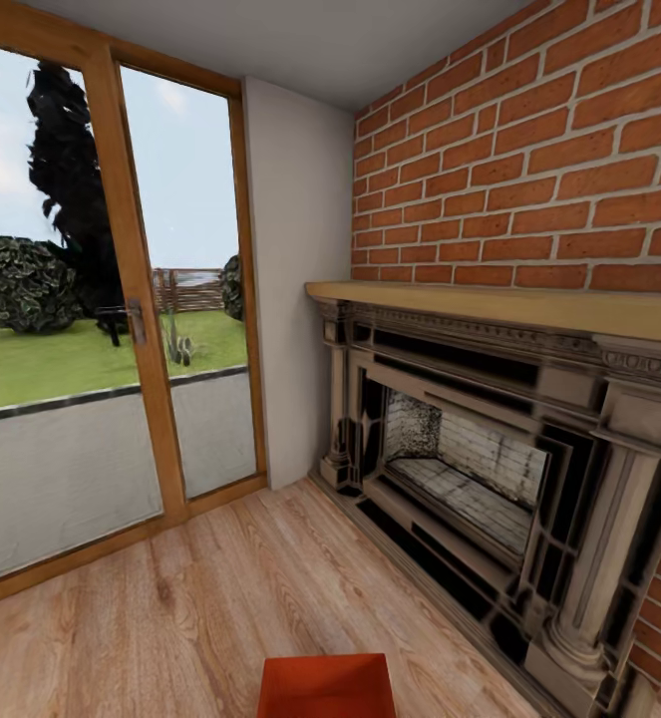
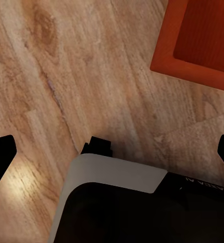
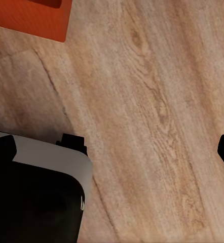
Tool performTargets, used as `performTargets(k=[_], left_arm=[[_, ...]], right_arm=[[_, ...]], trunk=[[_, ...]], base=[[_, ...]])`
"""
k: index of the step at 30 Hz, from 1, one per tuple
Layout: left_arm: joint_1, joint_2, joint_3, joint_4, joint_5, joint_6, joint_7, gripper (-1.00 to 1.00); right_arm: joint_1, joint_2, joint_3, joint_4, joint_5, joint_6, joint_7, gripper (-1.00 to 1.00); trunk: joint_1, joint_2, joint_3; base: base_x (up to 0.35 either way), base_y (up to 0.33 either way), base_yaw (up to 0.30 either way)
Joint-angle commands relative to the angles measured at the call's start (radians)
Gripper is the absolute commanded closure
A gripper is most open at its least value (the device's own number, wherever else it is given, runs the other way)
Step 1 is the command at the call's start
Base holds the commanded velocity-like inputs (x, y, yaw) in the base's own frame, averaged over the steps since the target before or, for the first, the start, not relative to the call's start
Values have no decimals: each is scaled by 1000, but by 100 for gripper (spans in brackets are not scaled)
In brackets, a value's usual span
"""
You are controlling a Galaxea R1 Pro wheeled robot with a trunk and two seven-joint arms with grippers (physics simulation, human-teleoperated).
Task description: Move the two storage containers from the living room to the garage. In the garage, place one container on the floor and stack the other container on top of it (either order is fine).
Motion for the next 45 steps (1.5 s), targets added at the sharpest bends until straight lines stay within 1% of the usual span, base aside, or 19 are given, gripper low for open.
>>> performTargets(k=[1,21,28,45], left_arm=[[-1,0,-8,0,8,0,2,-100],[0,-1,-8,1,8,0,2,-100],[0,-1,-8,1,8,0,2,-100],[0,0,-8,1,8,0,2,-100]], right_arm=[[-1,0,4,3,1,-5,-3,-100],[-1,-1,0,3,2,-7,-4,-100],[-1,3,0,3,1,-6,-4,-100],[-1,-1,3,3,2,-6,-4,-100]], trunk=[[0,-1,-1],[0,-1,-1],[0,-1,-1],[0,-1,-1]], base=[[0,0,0],[0,0,-1],[0,0,-75],[0,0,-4]])
